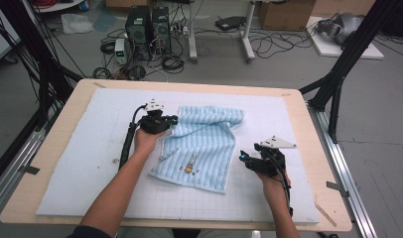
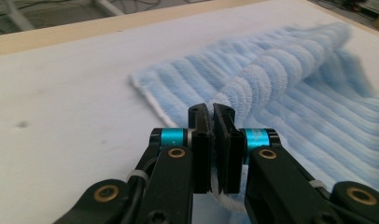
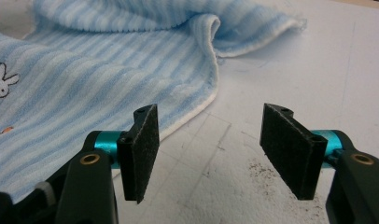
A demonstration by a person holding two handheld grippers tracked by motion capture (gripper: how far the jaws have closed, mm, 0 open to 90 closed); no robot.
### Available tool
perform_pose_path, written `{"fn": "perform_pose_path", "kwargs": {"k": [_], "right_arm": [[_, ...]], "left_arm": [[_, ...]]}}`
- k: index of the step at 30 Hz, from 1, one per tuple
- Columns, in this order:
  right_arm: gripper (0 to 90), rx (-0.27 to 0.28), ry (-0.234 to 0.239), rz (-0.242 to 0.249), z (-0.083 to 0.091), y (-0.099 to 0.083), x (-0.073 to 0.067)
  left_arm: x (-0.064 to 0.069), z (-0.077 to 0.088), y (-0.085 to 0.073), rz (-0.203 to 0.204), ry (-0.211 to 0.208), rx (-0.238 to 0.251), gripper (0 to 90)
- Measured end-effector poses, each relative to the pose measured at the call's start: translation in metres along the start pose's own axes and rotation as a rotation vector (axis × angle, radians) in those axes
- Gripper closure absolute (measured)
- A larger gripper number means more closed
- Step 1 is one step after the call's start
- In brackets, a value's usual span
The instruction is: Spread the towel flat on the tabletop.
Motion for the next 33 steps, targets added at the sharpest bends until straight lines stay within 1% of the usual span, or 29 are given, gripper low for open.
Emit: {"fn": "perform_pose_path", "kwargs": {"k": [3, 6, 8, 11, 12, 14, 15, 16, 17, 18, 19, 22, 25, 27, 28, 29, 31, 33], "right_arm": [[36.7, 0.005, 0.011, -0.001, -0.002, 0.000, -0.001], [36.9, -0.001, 0.023, 0.001, -0.005, 0.001, -0.004], [37.3, -0.003, 0.036, 0.000, -0.007, 0.001, -0.007], [38.0, -0.002, 0.056, -0.004, -0.010, 0.001, -0.009], [38.3, -0.004, 0.064, -0.005, -0.011, 0.002, -0.009], [38.3, -0.006, 0.071, -0.010, -0.014, 0.002, -0.011], [38.3, -0.010, 0.074, -0.004, -0.014, 0.002, -0.011], [38.5, -0.013, 0.079, -0.004, -0.015, 0.002, -0.012], [38.8, -0.015, 0.080, 0.001, -0.016, 0.002, -0.013], [38.9, -0.020, 0.081, 0.002, -0.016, 0.001, -0.014], [39.2, -0.021, 0.083, 0.004, -0.017, 0.002, -0.015], [40.6, -0.028, 0.083, 0.012, -0.019, 0.002, -0.017], [42.3, -0.041, 0.094, 0.014, -0.024, 0.001, -0.018], [43.2, -0.049, 0.100, 0.024, -0.028, 0.001, -0.020], [44.2, -0.056, 0.101, 0.031, -0.030, 0.001, -0.022], [44.7, -0.059, 0.102, 0.034, -0.032, 0.002, -0.023], [45.8, -0.064, 0.105, 0.037, -0.036, 0.003, -0.024], [46.6, -0.070, 0.109, 0.040, -0.040, 0.004, -0.025]], "left_arm": [[-0.014, -0.002, -0.002, 0.039, 0.065, -0.001, 86.1], [-0.025, -0.007, -0.001, 0.055, 0.132, -0.001, 86.4], [-0.031, -0.008, 0.002, 0.038, 0.180, -0.003, 86.4], [-0.044, -0.007, 0.004, 0.043, 0.241, -0.004, 86.4], [-0.049, -0.005, 0.003, 0.056, 0.257, -0.008, 86.5], [-0.058, -0.002, 0.001, 0.081, 0.269, -0.010, 86.4], [-0.062, 0.000, 0.000, 0.094, 0.273, -0.010, 86.1], [-0.064, 0.002, -0.001, 0.107, 0.270, -0.008, 85.0], [-0.065, 0.003, -0.001, 0.124, 0.266, -0.006, 78.7], [-0.066, 0.006, -0.001, 0.133, 0.258, -0.004, 68.4], [-0.065, 0.008, -0.001, 0.129, 0.248, -0.002, 62.3], [-0.062, 0.017, -0.003, 0.137, 0.201, -0.020, 49.9], [-0.056, 0.028, -0.010, 0.103, 0.157, -0.037, 47.3], [-0.052, 0.036, -0.016, 0.110, 0.100, -0.038, 45.6], [-0.050, 0.040, -0.018, 0.108, 0.086, -0.042, 44.8], [-0.047, 0.044, -0.021, 0.099, 0.078, -0.048, 43.5], [-0.040, 0.052, -0.026, 0.092, 0.040, -0.047, 42.6], [-0.033, 0.058, -0.029, 0.067, 0.005, -0.057, 42.2]]}}
Point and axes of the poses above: each handheld gripper's, and its own axes: z roughly backward along the jaws, y roughly out of its top, x roughly to its right, the point moved 1 cm from there along -z, roughly forward along the jaws, and after that the axes turned 9 degrees about y, right-handed, at the moved point
